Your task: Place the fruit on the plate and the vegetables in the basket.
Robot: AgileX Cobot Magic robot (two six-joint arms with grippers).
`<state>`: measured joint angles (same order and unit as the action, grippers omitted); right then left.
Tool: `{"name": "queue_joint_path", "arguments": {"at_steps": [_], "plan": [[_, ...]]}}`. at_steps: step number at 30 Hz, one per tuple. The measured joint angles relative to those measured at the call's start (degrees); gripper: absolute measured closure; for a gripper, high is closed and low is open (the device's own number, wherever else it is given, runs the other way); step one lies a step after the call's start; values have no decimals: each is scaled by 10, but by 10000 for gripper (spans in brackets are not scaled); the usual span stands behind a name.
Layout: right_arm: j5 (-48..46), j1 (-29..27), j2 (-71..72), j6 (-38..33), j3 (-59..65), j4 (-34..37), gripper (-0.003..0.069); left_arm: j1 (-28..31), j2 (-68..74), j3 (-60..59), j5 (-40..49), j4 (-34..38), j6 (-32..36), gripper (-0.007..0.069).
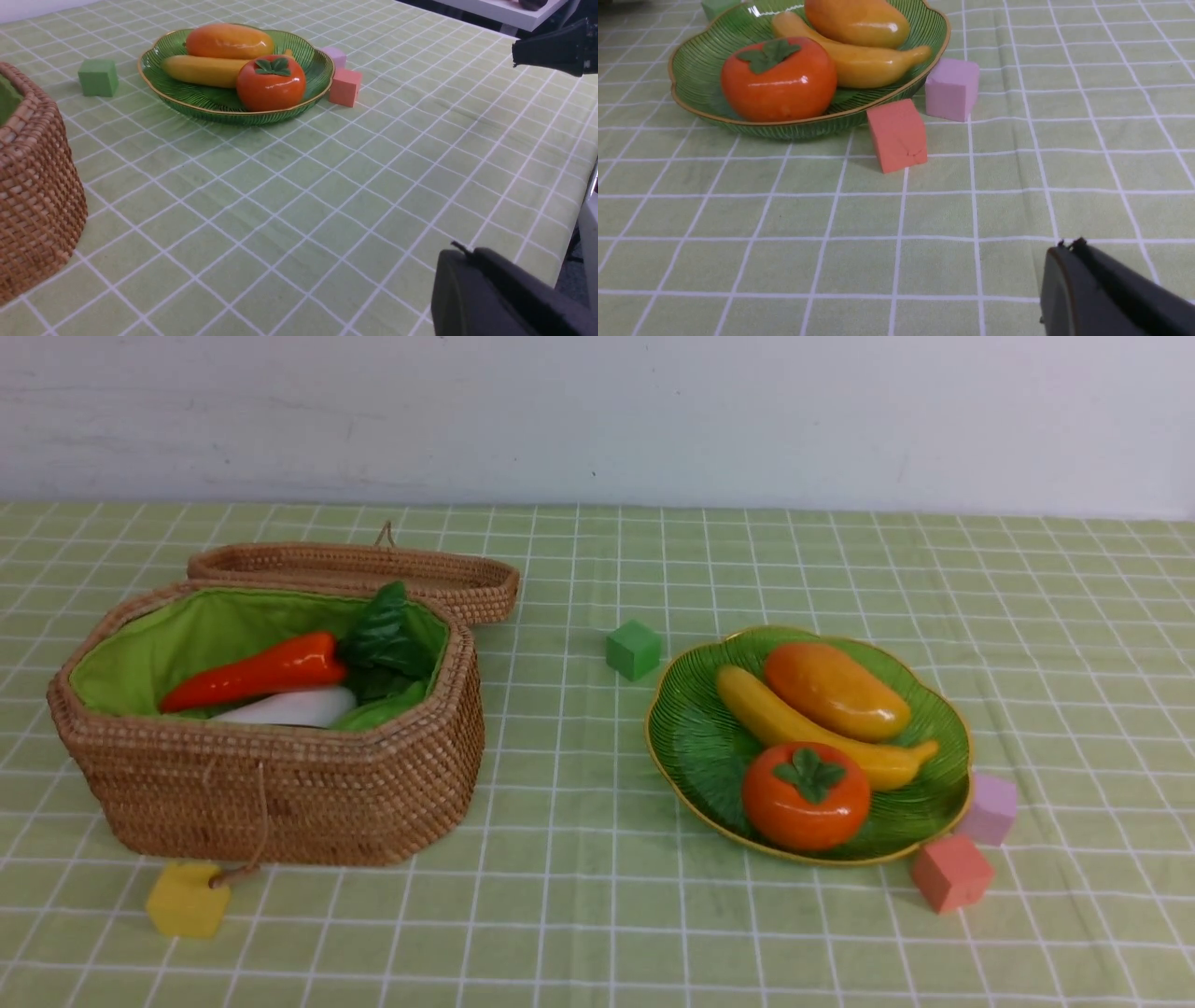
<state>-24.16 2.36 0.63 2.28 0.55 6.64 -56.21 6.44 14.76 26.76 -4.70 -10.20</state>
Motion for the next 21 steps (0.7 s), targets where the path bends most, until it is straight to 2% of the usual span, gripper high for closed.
{"name": "queue_joint_path", "arguments": {"at_steps": [17,20,21], "plan": [[1,0,0,0,0,0,666,2,0,-6,2,0,0,627],[1,0,0,0,0,0,664,28,-1,-17,-16,1,0,627],[1,0,0,0,0,0,662,70,-7,-28,-42,6,0,627]]}}
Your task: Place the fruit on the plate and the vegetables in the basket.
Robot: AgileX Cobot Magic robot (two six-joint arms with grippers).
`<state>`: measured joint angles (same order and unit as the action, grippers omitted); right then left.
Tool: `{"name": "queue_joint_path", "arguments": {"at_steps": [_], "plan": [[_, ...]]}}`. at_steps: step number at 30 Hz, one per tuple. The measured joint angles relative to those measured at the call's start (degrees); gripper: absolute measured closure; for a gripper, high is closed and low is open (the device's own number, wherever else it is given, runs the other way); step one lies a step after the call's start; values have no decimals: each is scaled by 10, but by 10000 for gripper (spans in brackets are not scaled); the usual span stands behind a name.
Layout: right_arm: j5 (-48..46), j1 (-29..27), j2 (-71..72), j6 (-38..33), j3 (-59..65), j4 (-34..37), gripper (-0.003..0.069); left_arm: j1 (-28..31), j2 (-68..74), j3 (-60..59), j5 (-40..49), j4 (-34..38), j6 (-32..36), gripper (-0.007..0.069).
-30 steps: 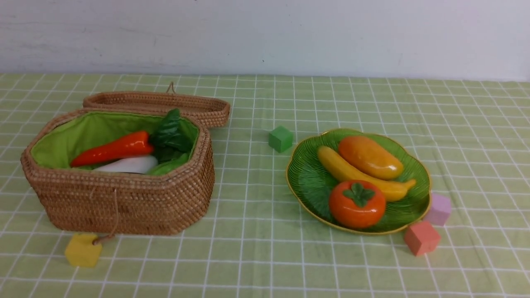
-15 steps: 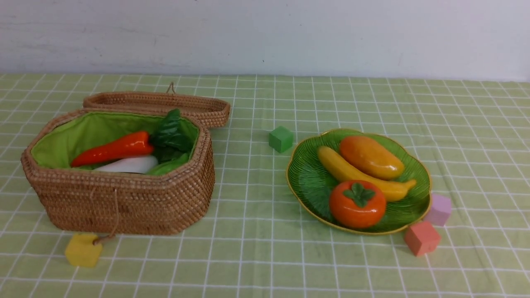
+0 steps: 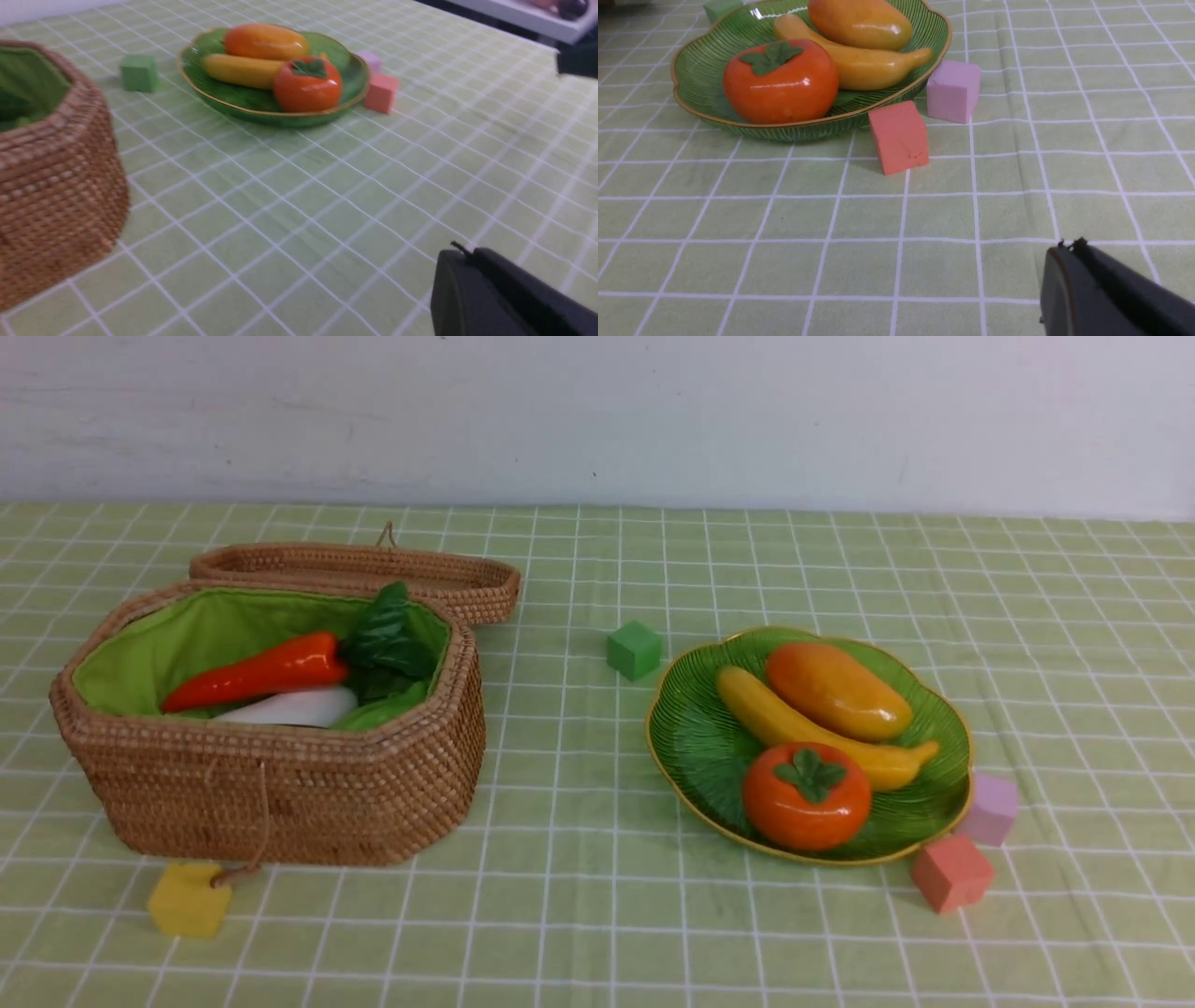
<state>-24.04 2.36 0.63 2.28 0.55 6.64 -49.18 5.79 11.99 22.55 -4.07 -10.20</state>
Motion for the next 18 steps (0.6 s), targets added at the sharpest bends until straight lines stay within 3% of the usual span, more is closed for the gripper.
{"name": "queue_joint_path", "arguments": {"at_steps": [10,13,18], "plan": [[1,0,0,0,0,0,659,338,-64,-104,-134,69,0,637],[1,0,0,0,0,0,658,386,-64,-132,-123,86,-5,637],[1,0,0,0,0,1,657,405,-64,-136,-20,98,-13,637]]}}
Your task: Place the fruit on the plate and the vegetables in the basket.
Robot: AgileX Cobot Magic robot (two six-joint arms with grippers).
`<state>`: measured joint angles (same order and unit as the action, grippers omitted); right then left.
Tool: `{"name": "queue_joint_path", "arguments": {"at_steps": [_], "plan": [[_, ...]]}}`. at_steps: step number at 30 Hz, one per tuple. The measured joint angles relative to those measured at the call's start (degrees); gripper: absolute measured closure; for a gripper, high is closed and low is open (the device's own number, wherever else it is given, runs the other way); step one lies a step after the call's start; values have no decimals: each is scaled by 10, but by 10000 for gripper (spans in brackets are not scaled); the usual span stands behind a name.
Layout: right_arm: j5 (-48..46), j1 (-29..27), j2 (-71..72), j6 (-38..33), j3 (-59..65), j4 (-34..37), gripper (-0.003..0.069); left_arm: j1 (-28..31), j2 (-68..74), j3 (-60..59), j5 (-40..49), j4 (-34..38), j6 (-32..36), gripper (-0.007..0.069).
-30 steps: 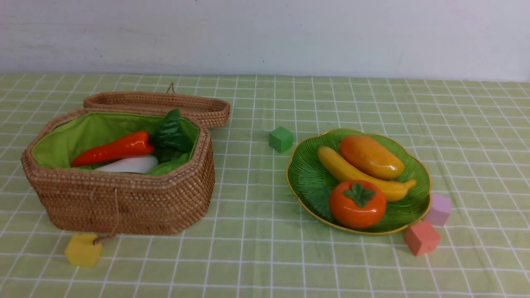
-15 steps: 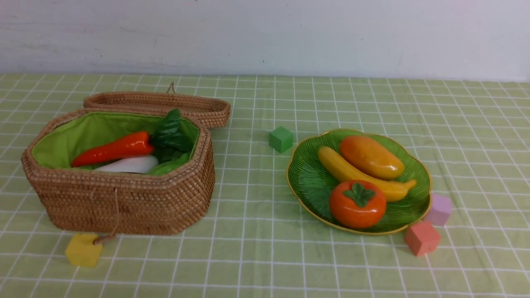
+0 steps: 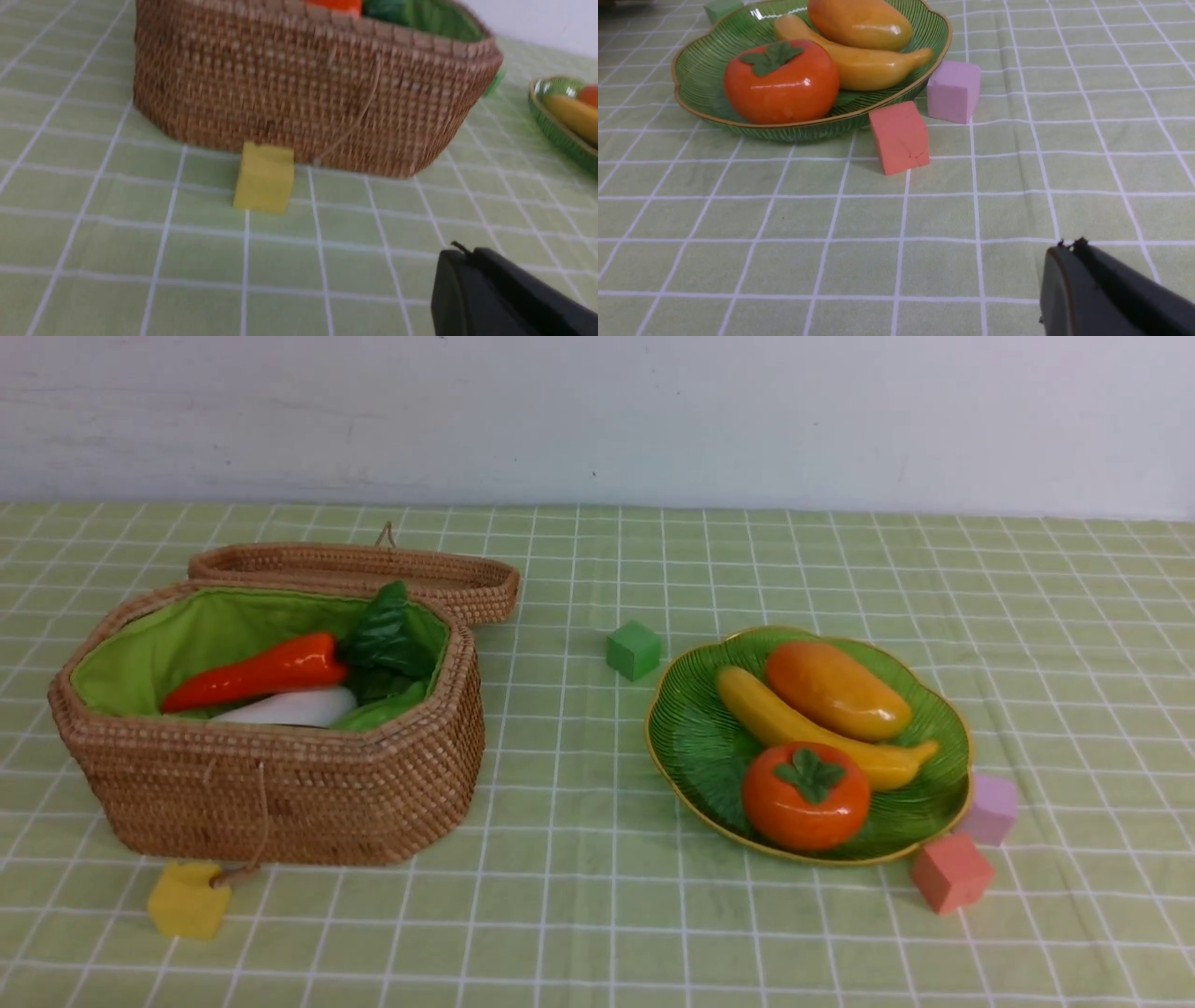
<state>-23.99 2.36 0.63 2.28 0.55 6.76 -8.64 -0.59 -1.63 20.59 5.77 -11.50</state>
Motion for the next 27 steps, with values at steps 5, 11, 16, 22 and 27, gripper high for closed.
{"name": "queue_joint_path", "arguments": {"at_steps": [5,11,16,22,27], "plan": [[0,0,0,0,0,0,653,0,0,-1,12,1,-1,637],[0,0,0,0,0,0,643,0,0,-1,12,1,-2,637],[0,0,0,0,0,0,636,0,0,-1,12,1,-2,637],[0,0,0,0,0,0,626,0,0,-1,12,1,-2,637],[0,0,0,0,0,0,617,0,0,-1,12,1,-2,636]]}}
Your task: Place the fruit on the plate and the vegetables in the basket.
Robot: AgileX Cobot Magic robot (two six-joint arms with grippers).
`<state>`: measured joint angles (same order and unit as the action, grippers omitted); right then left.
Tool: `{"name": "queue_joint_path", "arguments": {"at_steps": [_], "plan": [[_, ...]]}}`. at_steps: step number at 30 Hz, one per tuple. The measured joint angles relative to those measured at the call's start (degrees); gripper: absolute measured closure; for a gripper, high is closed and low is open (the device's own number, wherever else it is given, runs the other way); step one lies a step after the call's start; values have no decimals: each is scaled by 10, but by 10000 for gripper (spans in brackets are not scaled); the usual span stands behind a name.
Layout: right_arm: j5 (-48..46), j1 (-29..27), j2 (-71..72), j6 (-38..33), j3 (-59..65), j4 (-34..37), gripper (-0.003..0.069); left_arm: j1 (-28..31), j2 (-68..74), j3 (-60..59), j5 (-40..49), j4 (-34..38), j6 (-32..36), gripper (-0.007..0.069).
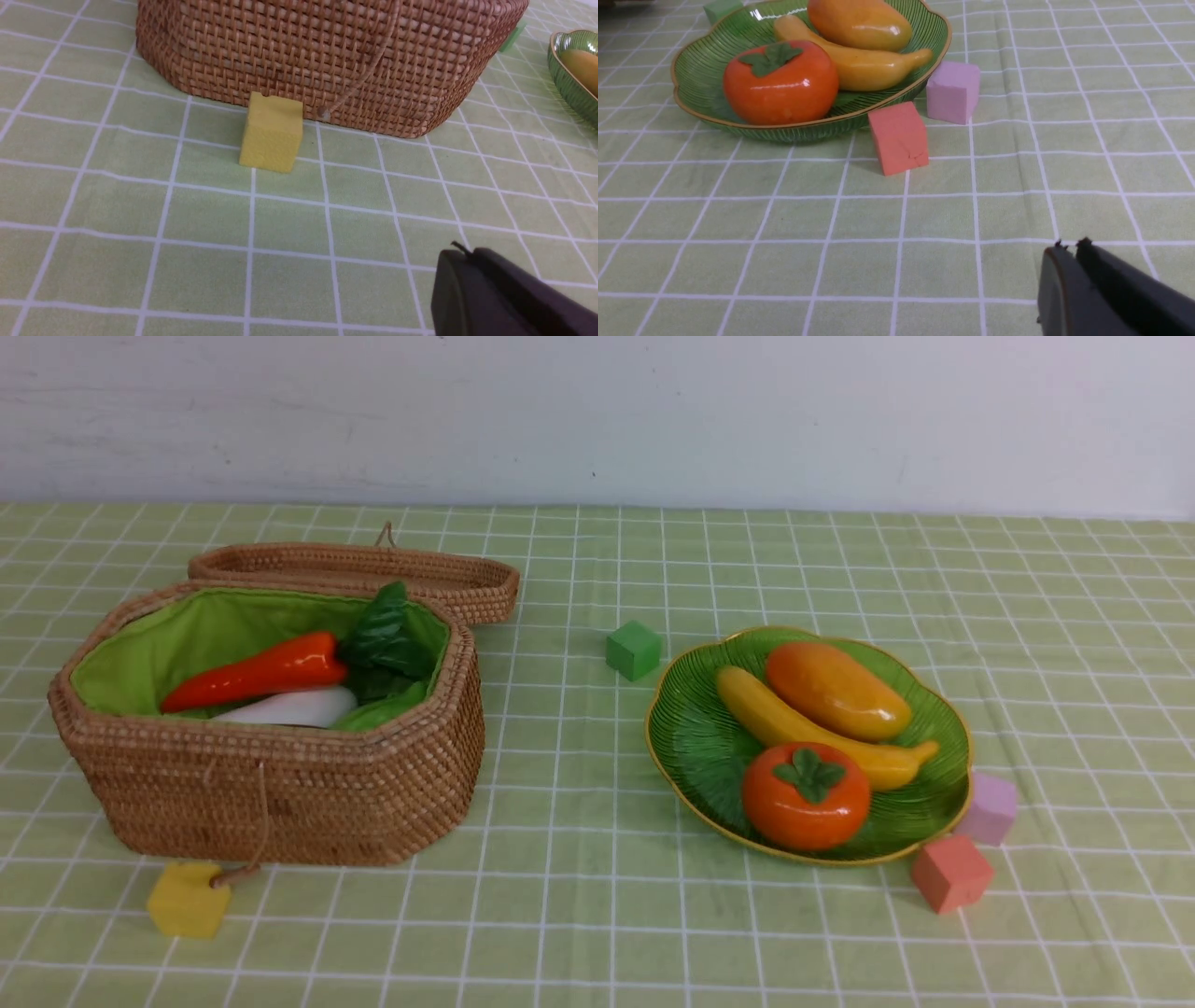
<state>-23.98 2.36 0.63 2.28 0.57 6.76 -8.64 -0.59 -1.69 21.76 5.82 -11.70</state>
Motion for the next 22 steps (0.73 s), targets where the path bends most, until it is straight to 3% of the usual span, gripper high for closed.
{"name": "queue_joint_path", "arguments": {"at_steps": [22], "plan": [[1,0,0,0,0,1,594,0,0,0,0,0,0,620]]}}
